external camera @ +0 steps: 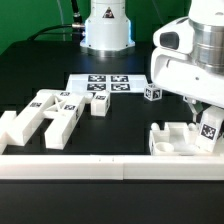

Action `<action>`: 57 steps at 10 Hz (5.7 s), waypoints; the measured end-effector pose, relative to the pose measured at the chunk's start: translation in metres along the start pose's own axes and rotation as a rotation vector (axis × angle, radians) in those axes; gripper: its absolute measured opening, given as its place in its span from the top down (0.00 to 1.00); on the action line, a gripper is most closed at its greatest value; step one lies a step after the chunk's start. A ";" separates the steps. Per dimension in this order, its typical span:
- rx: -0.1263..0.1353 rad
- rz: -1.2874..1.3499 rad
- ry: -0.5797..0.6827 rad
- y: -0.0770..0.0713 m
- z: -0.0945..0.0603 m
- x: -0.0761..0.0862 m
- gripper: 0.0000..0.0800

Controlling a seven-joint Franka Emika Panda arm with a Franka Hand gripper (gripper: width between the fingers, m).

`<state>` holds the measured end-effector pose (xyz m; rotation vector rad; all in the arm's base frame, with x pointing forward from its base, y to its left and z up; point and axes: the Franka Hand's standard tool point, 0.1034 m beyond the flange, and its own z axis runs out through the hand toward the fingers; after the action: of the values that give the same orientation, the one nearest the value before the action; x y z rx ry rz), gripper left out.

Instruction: Assemble chair

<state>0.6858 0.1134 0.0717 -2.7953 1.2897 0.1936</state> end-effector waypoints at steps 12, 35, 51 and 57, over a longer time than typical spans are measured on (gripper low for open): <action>-0.010 -0.357 0.013 -0.002 -0.001 -0.004 0.19; -0.054 -0.720 0.080 -0.002 -0.004 0.002 0.64; -0.037 -0.198 0.081 0.002 -0.002 0.004 0.20; -0.081 -0.775 0.079 -0.001 -0.003 0.002 0.19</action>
Offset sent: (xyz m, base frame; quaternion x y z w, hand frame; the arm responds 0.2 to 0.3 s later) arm 0.0000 0.0000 0.0000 0.0000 0.0000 0.0000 1.0000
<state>0.6880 0.1118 0.0743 -3.1408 0.1349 0.0902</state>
